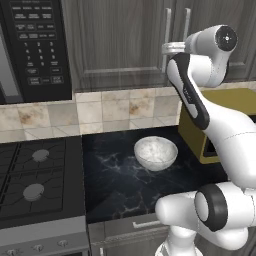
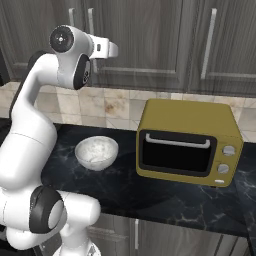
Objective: Open the cabinet. Pick the banana and kiwi from the cabinet and place them into the bowl. Then close the cabinet.
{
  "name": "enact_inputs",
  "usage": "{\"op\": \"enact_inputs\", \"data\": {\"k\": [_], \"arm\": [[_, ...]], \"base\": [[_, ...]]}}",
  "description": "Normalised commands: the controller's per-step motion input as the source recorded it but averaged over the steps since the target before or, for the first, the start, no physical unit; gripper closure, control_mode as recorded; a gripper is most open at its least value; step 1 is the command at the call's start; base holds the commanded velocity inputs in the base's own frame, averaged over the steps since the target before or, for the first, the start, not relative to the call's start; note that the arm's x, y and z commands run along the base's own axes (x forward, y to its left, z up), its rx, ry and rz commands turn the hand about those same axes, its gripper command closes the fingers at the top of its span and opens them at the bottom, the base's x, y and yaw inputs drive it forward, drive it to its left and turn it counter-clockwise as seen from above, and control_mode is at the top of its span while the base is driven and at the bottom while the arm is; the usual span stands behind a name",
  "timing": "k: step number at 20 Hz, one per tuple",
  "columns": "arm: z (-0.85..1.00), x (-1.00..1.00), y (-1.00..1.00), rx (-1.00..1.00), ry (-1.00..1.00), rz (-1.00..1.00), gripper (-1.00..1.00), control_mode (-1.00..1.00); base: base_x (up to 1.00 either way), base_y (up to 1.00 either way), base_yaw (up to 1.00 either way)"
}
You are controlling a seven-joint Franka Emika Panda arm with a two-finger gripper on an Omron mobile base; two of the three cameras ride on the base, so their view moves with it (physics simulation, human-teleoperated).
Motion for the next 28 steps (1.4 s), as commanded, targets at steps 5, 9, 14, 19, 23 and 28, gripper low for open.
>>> {"op": "enact_inputs", "data": {"k": [5,9,14,19,23,28], "arm": [[0.0,-0.03,0.0,0.0,0.0,0.0,1.0,-1.0],[0.0,-0.26,0.0,0.0,0.0,0.0,1.0,-1.0],[0.0,-0.5,0.0,0.0,0.0,0.0,1.0,-1.0],[0.0,-0.44,0.0,0.0,0.0,0.0,1.0,-1.0],[0.0,-0.47,0.0,0.0,0.0,0.0,1.0,-1.0],[0.0,-0.51,0.0,0.0,0.0,0.0,1.0,-1.0]], "base": [[0.0,0.0,0.0],[0.0,0.0,0.0],[0.0,0.0,0.0],[0.0,0.0,0.0],[0.0,0.0,0.0],[0.0,0.0,0.0]]}}
